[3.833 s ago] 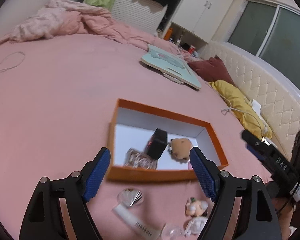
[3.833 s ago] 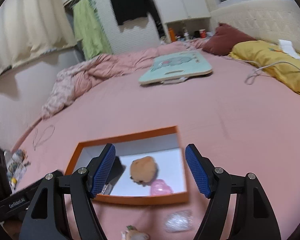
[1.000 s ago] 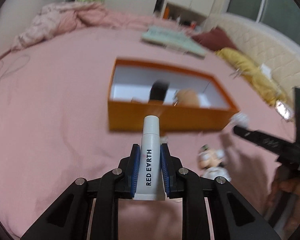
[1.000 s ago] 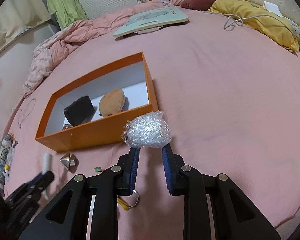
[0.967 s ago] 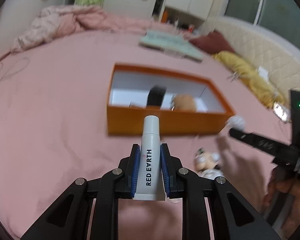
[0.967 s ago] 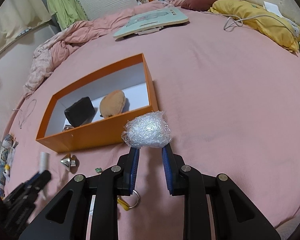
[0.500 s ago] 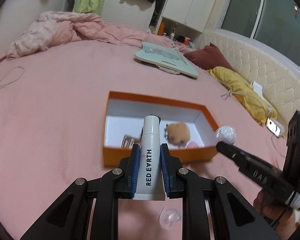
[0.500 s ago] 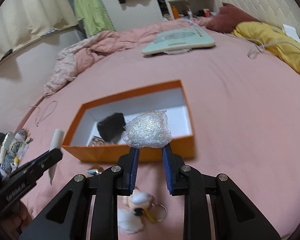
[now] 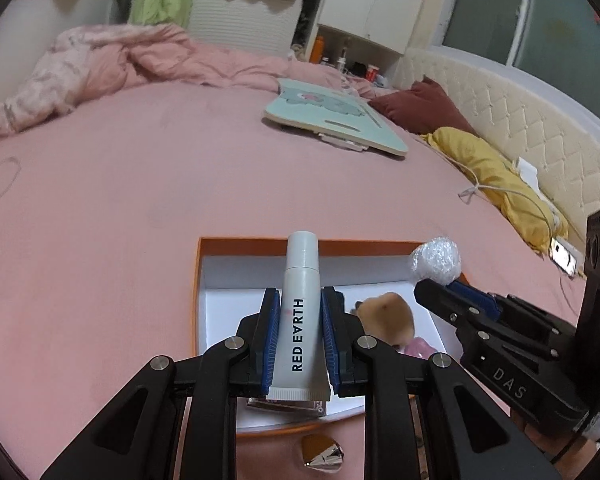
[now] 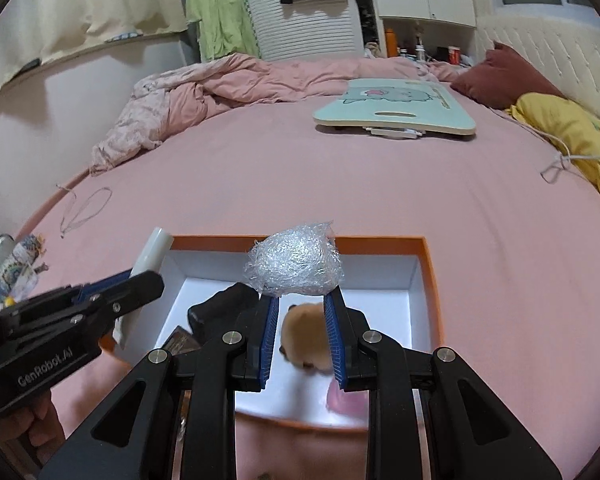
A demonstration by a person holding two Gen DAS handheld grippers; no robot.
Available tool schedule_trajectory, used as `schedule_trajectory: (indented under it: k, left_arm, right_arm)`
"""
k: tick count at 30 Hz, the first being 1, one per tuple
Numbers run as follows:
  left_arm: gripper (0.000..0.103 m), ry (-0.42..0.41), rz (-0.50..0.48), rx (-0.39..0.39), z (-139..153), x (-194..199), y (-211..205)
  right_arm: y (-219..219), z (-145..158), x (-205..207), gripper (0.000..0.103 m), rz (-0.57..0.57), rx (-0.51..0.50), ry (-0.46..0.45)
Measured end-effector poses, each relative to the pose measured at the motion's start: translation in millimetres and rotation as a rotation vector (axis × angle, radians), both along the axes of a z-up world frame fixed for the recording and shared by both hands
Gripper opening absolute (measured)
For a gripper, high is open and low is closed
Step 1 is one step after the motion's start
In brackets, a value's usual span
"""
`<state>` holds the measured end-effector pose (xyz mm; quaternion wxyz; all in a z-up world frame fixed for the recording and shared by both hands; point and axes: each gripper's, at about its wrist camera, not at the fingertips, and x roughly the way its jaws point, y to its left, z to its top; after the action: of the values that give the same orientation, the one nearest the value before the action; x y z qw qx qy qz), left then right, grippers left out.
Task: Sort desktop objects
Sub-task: 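Carry the tube and wrapped ball into the box, open both grippers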
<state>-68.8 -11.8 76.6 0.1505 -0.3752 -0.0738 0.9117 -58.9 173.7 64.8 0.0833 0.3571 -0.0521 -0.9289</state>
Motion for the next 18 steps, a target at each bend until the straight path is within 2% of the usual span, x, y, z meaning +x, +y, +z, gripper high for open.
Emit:
schedule_trajectory:
  k: [7, 18]
  left_arm:
    - [0.019, -0.047, 0.019, 0.008, -15, -1, -3]
    - [0.019, -0.058, 0.030, -0.008, -17, -1, -3]
  right_arm:
    - [-2, -10, 0, 0.025, 0.001, 0.001, -0.023]
    - [-1, -11, 4, 0.025, -0.016, -0.020, -0.034]
